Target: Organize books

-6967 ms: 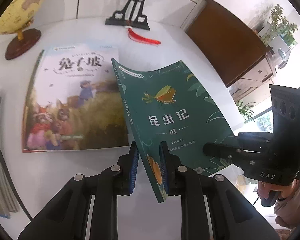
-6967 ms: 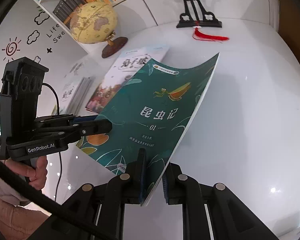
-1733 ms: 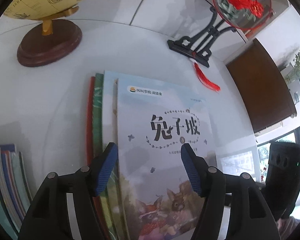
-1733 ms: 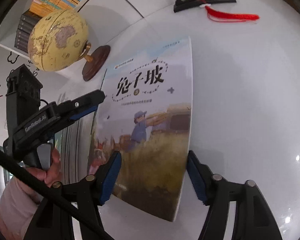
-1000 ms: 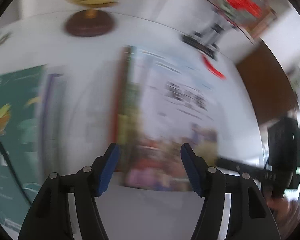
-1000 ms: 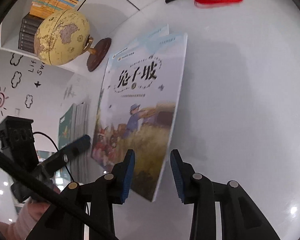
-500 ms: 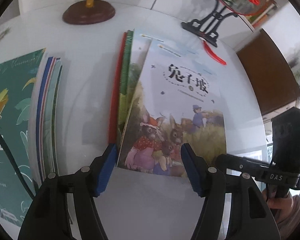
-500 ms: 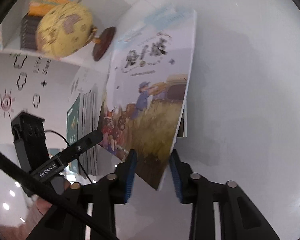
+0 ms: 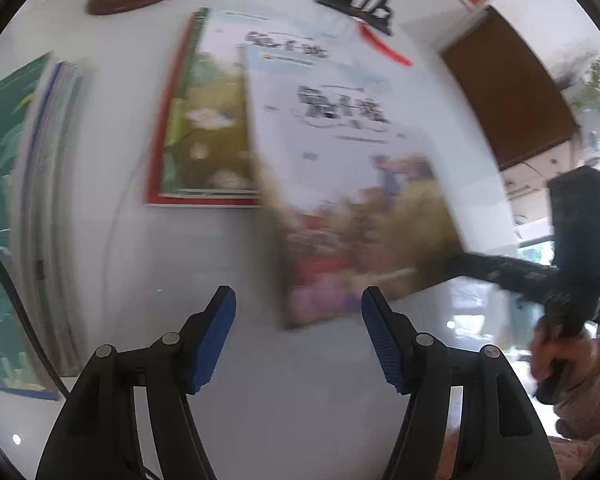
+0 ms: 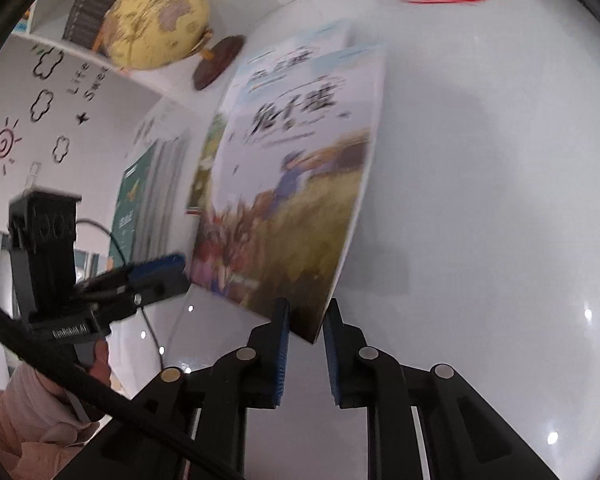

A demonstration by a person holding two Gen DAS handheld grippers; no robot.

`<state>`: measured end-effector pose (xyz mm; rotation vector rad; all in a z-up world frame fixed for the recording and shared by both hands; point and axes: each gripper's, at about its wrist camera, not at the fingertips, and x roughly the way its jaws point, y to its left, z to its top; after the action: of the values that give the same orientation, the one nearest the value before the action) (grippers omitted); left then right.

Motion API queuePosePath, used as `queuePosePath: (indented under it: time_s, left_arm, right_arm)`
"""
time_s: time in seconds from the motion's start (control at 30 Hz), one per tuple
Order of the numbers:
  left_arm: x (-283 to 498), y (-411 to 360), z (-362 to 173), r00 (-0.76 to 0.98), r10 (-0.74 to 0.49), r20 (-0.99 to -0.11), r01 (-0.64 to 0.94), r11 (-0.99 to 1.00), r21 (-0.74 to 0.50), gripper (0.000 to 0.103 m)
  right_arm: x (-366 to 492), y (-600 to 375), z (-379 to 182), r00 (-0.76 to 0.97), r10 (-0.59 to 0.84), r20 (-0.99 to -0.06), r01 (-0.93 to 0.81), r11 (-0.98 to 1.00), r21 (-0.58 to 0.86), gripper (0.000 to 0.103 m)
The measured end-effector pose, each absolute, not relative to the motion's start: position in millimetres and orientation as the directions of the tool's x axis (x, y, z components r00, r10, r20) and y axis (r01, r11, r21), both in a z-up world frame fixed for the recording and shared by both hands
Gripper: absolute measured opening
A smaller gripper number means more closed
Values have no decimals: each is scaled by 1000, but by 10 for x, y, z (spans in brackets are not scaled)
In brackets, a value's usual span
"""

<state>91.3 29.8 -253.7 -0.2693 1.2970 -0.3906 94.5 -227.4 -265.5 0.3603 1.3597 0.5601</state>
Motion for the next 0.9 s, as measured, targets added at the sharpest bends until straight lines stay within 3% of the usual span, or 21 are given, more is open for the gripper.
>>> queuePosePath:
  time_s: [0.03,0.1,0.13,0.37,0.47,0.5,0.63,0.9]
  left_arm:
    - [952,339,-2530,229,-423,-877,111,906,-408,62]
    - [1055,418,-2507,248,-440,-863,68,897,-437,62]
    - [1096,432,-2503,251,-451,-857,54,890,-452,62]
    - [1194,273,-2668,202,-514,-834,-4,851,-526,62]
    - [1198,108,-2697,192,-497,-846,32,865,-501,48]
    - [1204,62,-2686,199,-485,-851,44,872,-487,49]
    - [1251,32,-2674,206,-464,-861,43,884,-466,45]
    - [1156,83,-2371,313,-546,-777,77,830,-552,42]
  right_arm:
    - [962,-2335,-2647,121,570,-813,-150,820,553,23]
    - [1081,-2475,-2648,144,567,-811,-91,824,560,45]
    - [1119,-2522,-2637,164,569,-806,-71,822,565,48]
    - [1599,-2523,-2733,194,600,-776,-31,794,607,49]
    - [1686,-2471,-2846,154,624,-766,-30,778,628,49]
    - [1697,-2448,-2900,137,625,-768,-28,778,628,50]
    - [1675,-2495,-2996,149,697,-701,-34,713,701,46]
    - [1574,-2613,-2851,169,707,-686,-89,704,704,20]
